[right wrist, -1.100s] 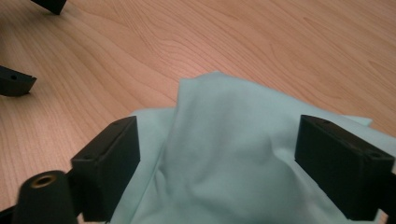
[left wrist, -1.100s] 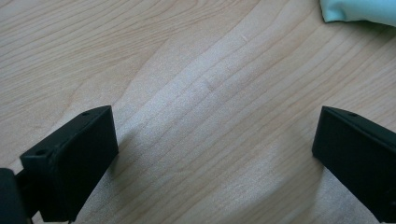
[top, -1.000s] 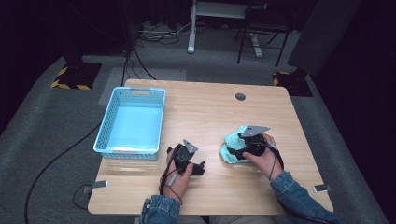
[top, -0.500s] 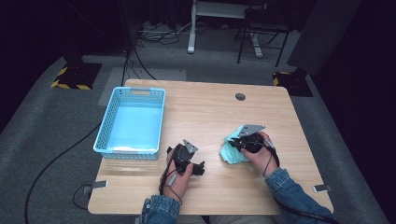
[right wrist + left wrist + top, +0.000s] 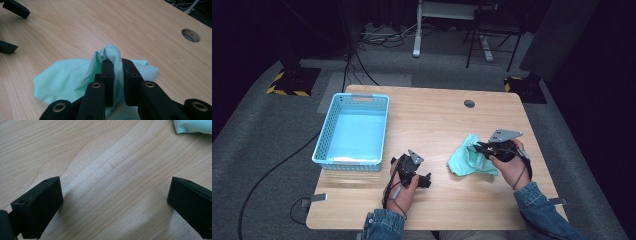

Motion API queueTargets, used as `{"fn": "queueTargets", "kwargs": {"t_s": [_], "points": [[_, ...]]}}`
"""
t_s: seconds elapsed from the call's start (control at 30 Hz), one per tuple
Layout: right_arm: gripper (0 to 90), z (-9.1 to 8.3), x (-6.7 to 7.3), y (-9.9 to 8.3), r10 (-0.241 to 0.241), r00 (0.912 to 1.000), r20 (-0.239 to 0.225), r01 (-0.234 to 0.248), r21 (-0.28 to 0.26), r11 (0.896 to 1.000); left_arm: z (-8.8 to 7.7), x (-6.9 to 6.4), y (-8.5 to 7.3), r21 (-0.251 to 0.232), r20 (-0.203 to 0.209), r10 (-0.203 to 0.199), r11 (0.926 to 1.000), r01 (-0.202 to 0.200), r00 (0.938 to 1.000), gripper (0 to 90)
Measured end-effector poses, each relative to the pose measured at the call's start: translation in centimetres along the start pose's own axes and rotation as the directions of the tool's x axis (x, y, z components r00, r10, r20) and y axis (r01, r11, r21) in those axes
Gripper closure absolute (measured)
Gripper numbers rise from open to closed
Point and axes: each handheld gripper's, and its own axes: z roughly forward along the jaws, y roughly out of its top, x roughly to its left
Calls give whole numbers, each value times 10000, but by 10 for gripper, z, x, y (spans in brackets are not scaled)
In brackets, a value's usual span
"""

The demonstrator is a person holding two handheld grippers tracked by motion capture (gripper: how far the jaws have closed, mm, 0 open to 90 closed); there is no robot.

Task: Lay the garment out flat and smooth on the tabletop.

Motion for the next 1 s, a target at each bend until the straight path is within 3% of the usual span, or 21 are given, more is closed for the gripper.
{"fn": "queueTargets", "kwargs": {"t_s": [0.43, 0.6, 0.63, 0.67, 0.73, 0.8, 0.9, 0.93, 1.0], "points": [[799, -40, -35, -29, 604, 9952, 767, -600, -73, 9982, 0, 0, 0, -3, -3, -3, 10000, 3, 10000, 0], [799, -48, -55, -48, 1065, 9860, 1281, -1089, 119, 9940, 0, 0, 0, -16, -4, -9, 10000, 9, 10000, 0], [791, -51, -64, -55, 1216, 9808, 1526, -1271, 272, 9915, 0, 0, 0, -6, -3, -10, 10000, 10, 10000, 0], [758, -52, -69, -60, 1320, 9764, 1710, -1404, 381, 9894, 0, 0, 0, -5, -4, -7, 10000, 7, 10000, 0], [560, -58, -82, -73, 1715, 9590, 2255, -1909, 669, 9793, 0, 0, 0, -5, -2, -8, 10000, 8, 10000, 0], [338, -72, -91, -87, 2465, 9215, 3001, -2663, 261, 9635, 0, 0, 0, -3, -4, -7, 10000, 7, 10000, 0], [296, -80, -89, -90, 2665, 9143, 3048, -2817, 61, 9595, 0, 0, 0, -4, -3, -8, 10000, 8, 10000, 0], [290, -83, -87, -90, 2611, 9151, 3073, -2751, 21, 9614, 0, 0, 0, -3, -3, -8, 10000, 8, 10000, 0], [278, -85, -78, -90, 2446, 9259, 2880, -2562, 26, 9666, 0, 0, 0, -3, -4, -5, 10000, 5, 10000, 0]]}}
